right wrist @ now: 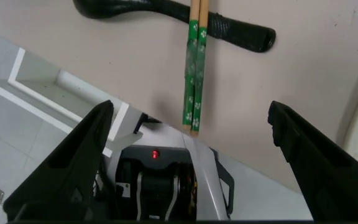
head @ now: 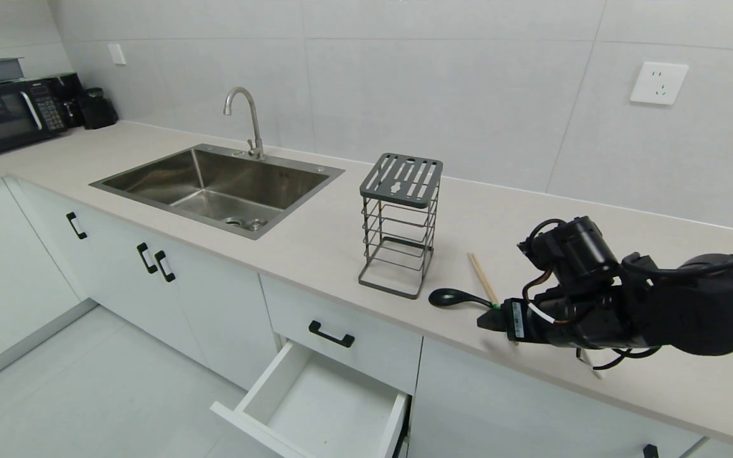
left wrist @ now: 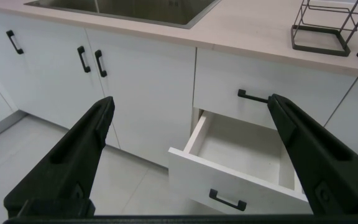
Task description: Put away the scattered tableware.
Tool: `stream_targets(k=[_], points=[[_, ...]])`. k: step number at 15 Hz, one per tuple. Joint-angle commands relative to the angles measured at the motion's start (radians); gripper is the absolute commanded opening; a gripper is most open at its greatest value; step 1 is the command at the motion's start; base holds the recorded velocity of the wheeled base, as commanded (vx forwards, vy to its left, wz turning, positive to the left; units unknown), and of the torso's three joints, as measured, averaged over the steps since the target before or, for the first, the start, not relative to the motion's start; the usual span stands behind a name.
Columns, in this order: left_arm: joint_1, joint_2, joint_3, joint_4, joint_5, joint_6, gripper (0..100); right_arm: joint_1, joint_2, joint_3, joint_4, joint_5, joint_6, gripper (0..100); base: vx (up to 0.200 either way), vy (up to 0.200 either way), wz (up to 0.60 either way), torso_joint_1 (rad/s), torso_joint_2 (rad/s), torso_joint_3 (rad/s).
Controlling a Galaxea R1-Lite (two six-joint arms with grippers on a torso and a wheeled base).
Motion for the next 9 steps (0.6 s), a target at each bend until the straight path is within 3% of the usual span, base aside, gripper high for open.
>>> stream_targets(k=[1,9], points=[[0.000,0.001,0.000,0.000,0.000,0.000,100,-0.002,0.070,-0.028,-0.025,0.000,0.002,100,0.000,0.000,0.00,0.000,0.00,0.000],[0.000,0.001,0.000,0.000,0.000,0.000,100,0.011,0.126,-0.042,-0.034,-0.003,-0.001,100,0.000,0.000,0.00,0.000,0.00,0.000]])
